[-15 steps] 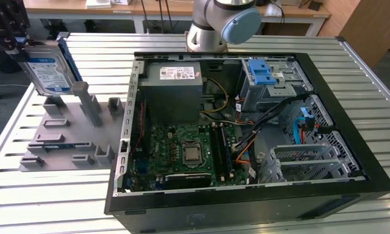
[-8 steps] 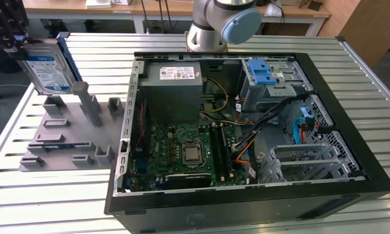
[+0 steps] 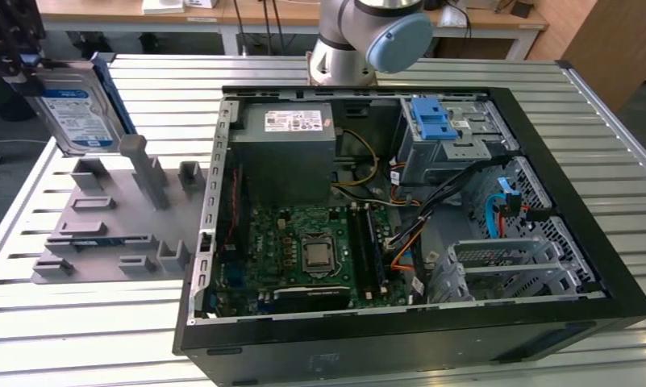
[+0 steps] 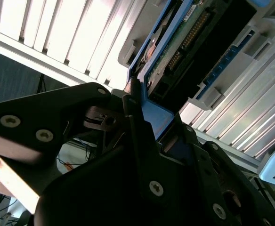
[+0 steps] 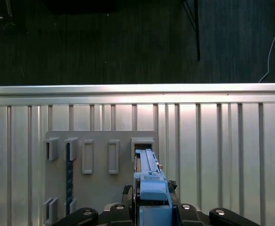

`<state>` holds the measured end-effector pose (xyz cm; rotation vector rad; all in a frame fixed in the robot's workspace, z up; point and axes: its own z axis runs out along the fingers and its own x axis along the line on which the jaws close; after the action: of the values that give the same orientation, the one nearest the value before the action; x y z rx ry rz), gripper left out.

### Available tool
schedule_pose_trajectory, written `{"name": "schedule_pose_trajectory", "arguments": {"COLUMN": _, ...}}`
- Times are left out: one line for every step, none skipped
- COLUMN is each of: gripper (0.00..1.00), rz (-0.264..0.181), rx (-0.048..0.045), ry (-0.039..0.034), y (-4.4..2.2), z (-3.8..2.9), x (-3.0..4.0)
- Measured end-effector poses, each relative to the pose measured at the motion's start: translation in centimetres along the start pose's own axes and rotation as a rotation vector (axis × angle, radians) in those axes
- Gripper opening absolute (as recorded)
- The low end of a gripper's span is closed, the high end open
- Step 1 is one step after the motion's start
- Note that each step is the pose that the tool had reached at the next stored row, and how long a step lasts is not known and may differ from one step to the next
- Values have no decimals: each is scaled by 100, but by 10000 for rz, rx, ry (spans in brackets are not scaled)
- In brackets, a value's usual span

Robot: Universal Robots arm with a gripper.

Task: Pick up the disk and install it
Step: 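Pick up the disk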

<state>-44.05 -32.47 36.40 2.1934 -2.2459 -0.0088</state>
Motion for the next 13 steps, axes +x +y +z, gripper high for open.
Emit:
{"name": "schedule_pose_trajectory", "arguments": {"gripper": 36, "rz": 0, "rx": 0, "ry": 0, "y": 0, "z": -7, "x": 0}}
{"name": "schedule_pose_trajectory", "arguments": {"gripper": 36, "rz": 0, "rx": 0, "ry": 0, "y": 0, "z": -13, "x": 0}}
{"name": "schedule_pose_trajectory", "arguments": {"gripper": 36, "rz": 0, "rx": 0, "ry": 0, "y": 0, "z": -20, "x": 0}}
{"name": "schedule_pose_trajectory", "arguments": {"gripper": 36, "rz": 0, "rx": 1, "ry": 0, "y": 0, "z": -25, "x": 0}}
{"name": "schedule_pose_trajectory", "arguments": {"gripper": 36, "rz": 0, "rx": 1, "ry": 0, "y": 0, "z": -31, "x": 0}}
{"name": "schedule_pose_trajectory", "arguments": {"gripper": 36, "rz": 0, "rx": 0, "ry": 0, "y": 0, "z": -37, "x": 0}}
{"name": "schedule_pose_trajectory", "arguments": {"gripper": 36, "rz": 0, "rx": 1, "ry": 0, "y": 0, "z": -42, "x": 0}}
{"name": "schedule_pose_trajectory", "arguments": {"gripper": 36, "rz": 0, "rx": 1, "ry": 0, "y": 1, "z": -47, "x": 0}}
{"name": "schedule_pose_trajectory", "arguments": {"gripper": 36, "rz": 0, "rx": 1, "ry": -1, "y": 0, "z": -52, "x": 0}}
{"name": "schedule_pose_trajectory", "arguments": {"gripper": 36, "rz": 0, "rx": 0, "ry": 0, "y": 0, "z": -58, "x": 0}}
{"name": "schedule_pose_trajectory", "arguments": {"gripper": 36, "rz": -1, "rx": 1, "ry": 0, "y": 0, "z": -62, "x": 0}}
{"name": "schedule_pose_trajectory", "arguments": {"gripper": 36, "rz": 0, "rx": 0, "ry": 0, "y": 0, "z": -67, "x": 0}}
{"name": "schedule_pose_trajectory", "arguments": {"gripper": 36, "rz": 0, "rx": 0, "ry": 0, "y": 0, "z": -73, "x": 0}}
